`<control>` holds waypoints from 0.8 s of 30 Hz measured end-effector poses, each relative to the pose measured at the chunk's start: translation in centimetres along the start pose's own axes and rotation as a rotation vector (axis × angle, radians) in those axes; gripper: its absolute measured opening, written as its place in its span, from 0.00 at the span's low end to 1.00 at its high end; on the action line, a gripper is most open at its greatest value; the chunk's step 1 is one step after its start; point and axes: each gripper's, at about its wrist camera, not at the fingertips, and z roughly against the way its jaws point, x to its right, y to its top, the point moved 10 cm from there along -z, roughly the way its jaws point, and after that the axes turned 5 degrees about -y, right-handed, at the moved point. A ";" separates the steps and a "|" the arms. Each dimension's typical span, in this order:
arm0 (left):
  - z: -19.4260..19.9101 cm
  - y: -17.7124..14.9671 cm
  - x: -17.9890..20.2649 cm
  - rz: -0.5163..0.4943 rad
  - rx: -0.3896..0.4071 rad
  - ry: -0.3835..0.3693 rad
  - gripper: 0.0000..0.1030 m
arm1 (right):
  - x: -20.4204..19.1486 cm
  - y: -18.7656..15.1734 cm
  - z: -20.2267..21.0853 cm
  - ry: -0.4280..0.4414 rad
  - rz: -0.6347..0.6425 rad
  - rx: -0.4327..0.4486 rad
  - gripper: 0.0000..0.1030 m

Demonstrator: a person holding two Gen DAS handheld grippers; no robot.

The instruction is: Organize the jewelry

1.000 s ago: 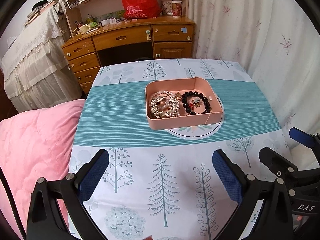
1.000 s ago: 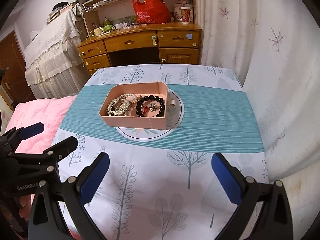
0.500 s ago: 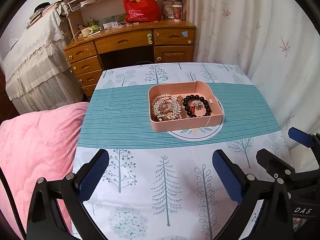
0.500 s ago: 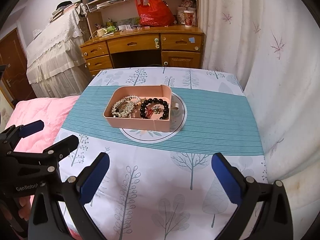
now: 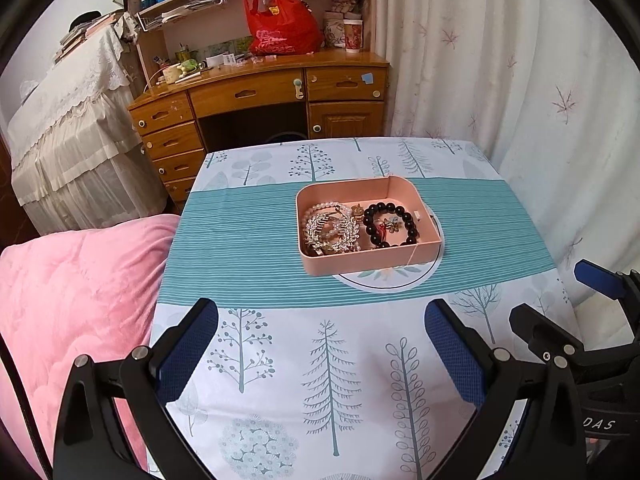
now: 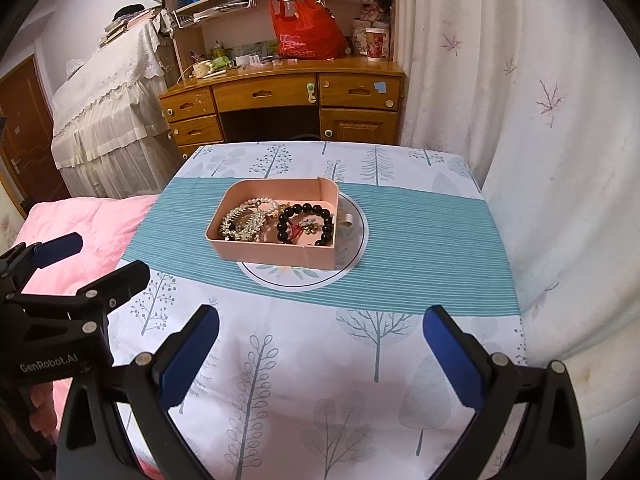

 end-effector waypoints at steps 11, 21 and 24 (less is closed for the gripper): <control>0.0 0.2 -0.1 0.001 0.003 0.009 0.99 | 0.3 0.1 0.0 -0.009 -0.007 -0.005 0.99; 0.0 0.0 -0.2 0.002 0.004 0.013 0.99 | 0.3 0.0 0.0 -0.008 -0.004 -0.005 0.99; 0.3 0.0 -0.3 -0.001 0.011 0.014 0.99 | 0.3 0.1 0.0 -0.008 -0.004 -0.004 0.99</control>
